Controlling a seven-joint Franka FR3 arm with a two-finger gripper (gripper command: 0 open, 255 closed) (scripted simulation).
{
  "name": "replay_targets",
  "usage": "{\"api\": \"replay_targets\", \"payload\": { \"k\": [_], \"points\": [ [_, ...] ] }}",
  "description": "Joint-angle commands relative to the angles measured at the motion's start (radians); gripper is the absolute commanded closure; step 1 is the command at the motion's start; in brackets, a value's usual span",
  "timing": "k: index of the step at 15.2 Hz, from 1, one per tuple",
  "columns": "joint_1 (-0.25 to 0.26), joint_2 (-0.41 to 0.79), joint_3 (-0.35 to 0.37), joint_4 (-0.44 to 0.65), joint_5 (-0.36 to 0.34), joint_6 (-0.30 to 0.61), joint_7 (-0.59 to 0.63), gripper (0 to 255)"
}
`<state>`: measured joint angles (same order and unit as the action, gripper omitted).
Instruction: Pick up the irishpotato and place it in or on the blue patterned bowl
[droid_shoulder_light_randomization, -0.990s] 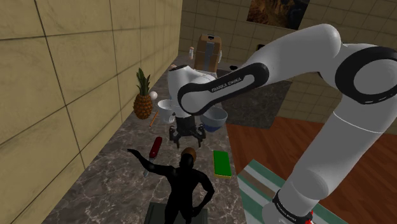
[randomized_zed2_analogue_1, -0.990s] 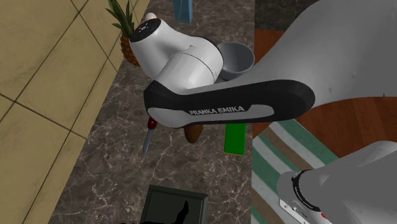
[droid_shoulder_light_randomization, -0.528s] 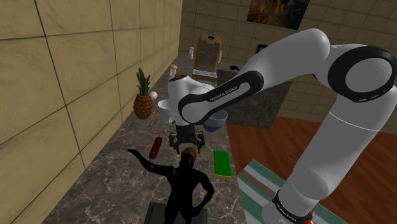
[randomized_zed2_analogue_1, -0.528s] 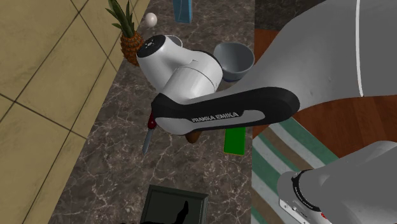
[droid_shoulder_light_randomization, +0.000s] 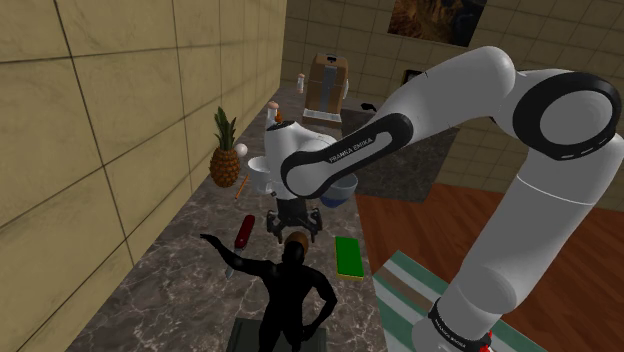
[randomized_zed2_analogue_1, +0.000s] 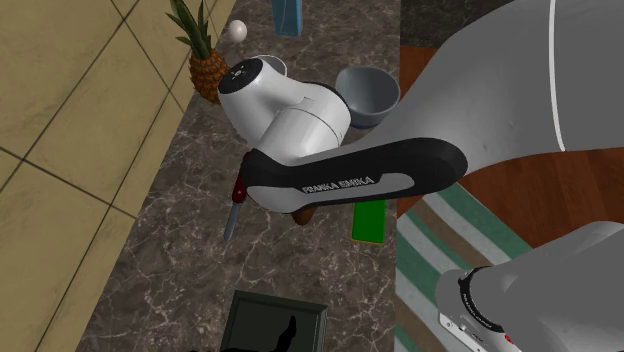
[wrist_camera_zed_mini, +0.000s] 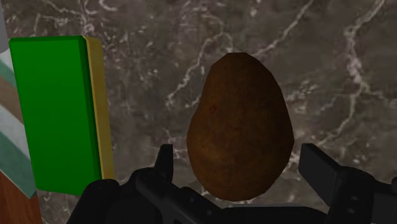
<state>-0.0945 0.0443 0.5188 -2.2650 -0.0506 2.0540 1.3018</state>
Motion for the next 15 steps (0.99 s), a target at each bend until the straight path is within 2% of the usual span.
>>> {"api": "replay_targets", "payload": {
  "k": [1, 10, 15],
  "points": [
    [0.0, 0.0, 0.0, 0.0, 0.0, 0.0, 0.0, 255],
    [0.0, 0.0, 0.0, 0.0, 0.0, 0.0, 0.0, 255],
    [-0.002, -0.045, 0.0, 0.027, 0.025, -0.065, -0.02, 255]
  ]
}}
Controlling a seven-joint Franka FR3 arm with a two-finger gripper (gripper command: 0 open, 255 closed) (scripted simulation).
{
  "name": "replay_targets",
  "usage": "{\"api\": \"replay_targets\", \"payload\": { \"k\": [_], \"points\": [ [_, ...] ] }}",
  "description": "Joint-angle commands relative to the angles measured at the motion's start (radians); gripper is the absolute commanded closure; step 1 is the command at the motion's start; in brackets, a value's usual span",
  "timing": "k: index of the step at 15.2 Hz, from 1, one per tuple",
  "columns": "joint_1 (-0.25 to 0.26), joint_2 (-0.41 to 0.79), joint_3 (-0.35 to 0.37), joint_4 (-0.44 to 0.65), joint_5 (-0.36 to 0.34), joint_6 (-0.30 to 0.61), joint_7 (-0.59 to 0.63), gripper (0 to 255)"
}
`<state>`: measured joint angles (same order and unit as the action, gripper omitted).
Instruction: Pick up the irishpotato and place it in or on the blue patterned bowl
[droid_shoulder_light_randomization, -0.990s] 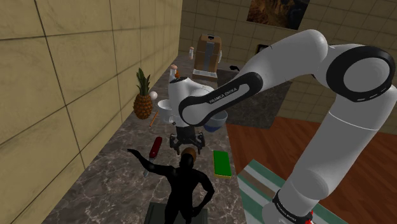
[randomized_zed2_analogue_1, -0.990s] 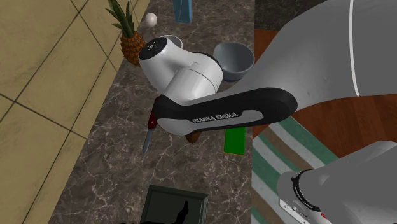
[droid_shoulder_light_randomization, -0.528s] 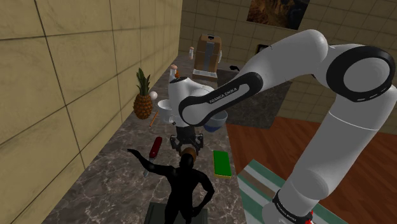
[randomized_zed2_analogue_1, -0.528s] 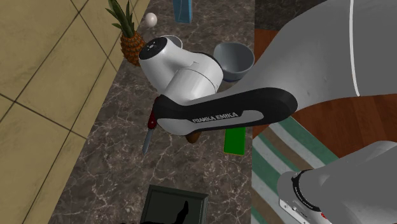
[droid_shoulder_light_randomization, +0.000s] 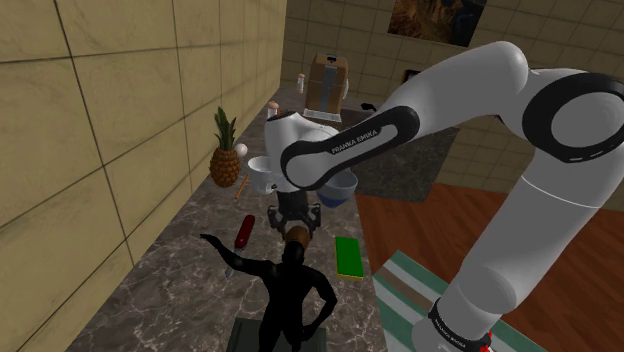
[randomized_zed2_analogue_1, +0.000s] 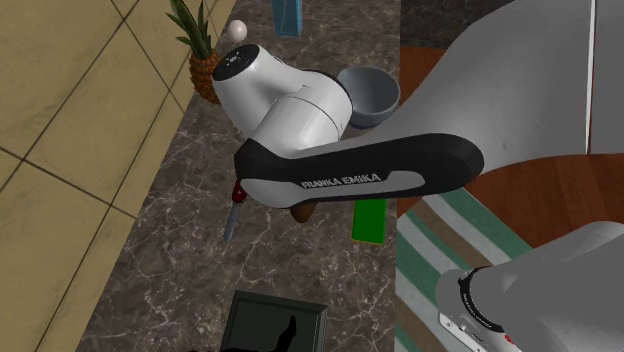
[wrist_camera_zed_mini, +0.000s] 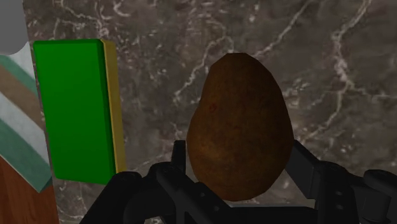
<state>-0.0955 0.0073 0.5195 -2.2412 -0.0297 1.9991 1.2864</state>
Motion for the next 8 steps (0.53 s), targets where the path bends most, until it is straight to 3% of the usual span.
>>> {"api": "replay_targets", "payload": {
  "k": [1, 8],
  "points": [
    [-0.001, -0.016, -0.001, 0.009, 0.008, -0.024, -0.008, 255],
    [-0.003, -0.067, -0.005, 0.058, 0.032, -0.116, -0.03, 255]
  ]
}}
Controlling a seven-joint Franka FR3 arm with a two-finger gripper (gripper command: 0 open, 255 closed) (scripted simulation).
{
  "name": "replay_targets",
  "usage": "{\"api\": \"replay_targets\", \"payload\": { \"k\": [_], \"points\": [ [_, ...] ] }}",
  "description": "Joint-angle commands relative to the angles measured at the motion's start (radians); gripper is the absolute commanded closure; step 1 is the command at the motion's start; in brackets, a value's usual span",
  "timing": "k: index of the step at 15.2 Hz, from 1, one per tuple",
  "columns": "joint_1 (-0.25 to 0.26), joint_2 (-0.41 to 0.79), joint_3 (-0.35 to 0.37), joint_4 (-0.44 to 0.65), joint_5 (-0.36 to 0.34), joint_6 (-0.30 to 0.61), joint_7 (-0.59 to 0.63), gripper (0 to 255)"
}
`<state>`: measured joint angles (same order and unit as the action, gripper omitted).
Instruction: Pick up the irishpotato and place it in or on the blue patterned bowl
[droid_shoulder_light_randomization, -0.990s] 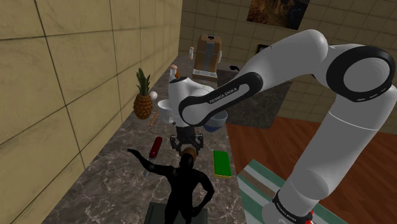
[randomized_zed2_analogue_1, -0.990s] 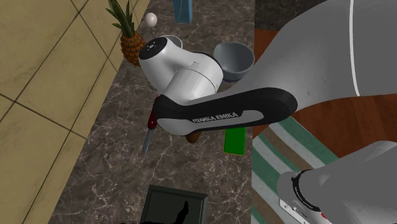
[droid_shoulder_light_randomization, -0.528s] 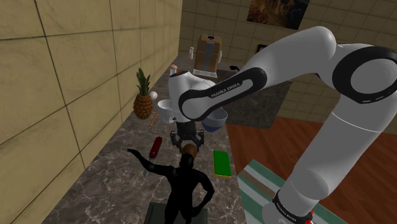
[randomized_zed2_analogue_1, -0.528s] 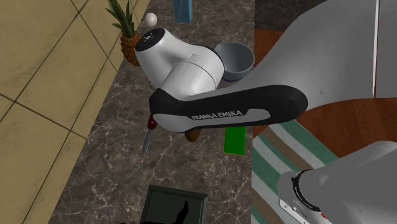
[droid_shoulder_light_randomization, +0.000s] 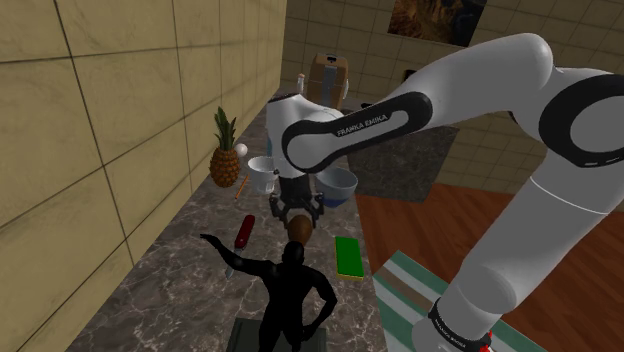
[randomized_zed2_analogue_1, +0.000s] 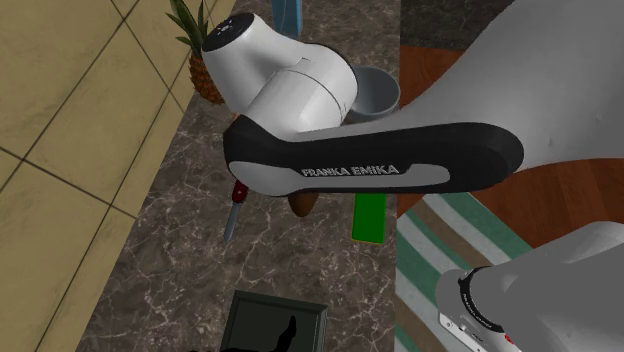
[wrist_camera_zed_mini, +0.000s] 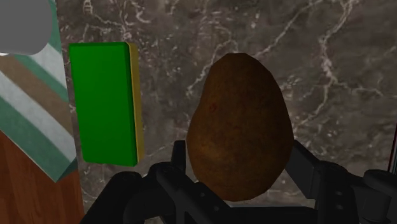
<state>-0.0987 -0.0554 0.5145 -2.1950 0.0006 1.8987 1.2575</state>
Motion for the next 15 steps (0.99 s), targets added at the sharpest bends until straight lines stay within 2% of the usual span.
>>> {"api": "replay_targets", "payload": {
  "k": [1, 15],
  "points": [
    [0.0, -0.01, -0.001, 0.02, 0.005, -0.029, -0.004, 255],
    [-0.004, -0.073, -0.013, 0.152, 0.029, -0.216, -0.03, 255]
  ]
}}
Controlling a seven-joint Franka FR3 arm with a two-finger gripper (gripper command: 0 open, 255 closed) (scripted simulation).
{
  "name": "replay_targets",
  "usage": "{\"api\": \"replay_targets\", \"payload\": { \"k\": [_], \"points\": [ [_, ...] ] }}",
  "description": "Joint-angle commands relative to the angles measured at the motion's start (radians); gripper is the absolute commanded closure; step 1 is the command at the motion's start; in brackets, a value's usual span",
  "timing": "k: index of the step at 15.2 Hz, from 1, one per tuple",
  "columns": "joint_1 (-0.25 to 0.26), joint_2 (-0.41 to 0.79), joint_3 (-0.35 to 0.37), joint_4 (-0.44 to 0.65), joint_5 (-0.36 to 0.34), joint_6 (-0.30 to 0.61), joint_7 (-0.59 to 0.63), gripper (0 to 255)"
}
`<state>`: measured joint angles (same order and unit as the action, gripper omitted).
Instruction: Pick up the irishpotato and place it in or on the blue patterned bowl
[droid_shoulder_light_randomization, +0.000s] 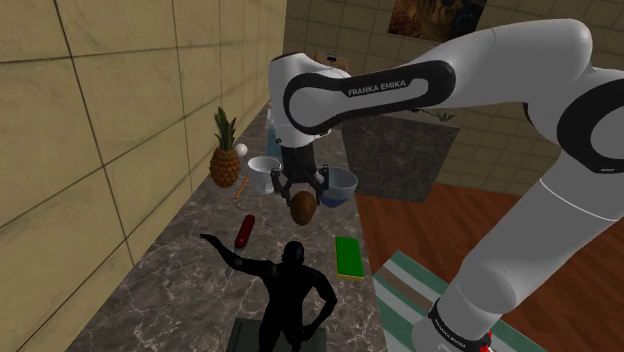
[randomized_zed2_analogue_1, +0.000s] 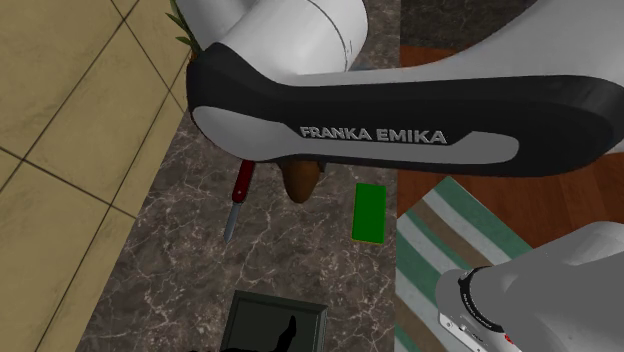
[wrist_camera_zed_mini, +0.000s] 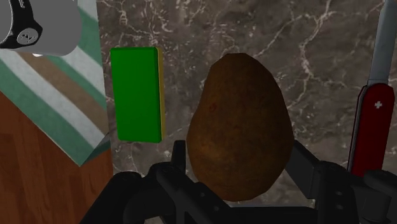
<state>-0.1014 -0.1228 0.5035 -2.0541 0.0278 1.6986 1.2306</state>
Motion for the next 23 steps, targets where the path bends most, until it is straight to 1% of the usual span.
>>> {"api": "replay_targets", "payload": {
  "k": [1, 9, 16, 23],
  "points": [
    [-0.001, -0.008, -0.003, 0.022, 0.002, -0.029, -0.005, 255],
    [-0.004, -0.02, -0.008, 0.109, 0.005, -0.127, -0.011, 255],
    [-0.08, 0.0, -0.099, 0.123, -0.054, -0.12, -0.167, 255],
    [-0.154, 0.068, -0.18, 0.193, -0.119, -0.115, -0.306, 255]
  ]
}}
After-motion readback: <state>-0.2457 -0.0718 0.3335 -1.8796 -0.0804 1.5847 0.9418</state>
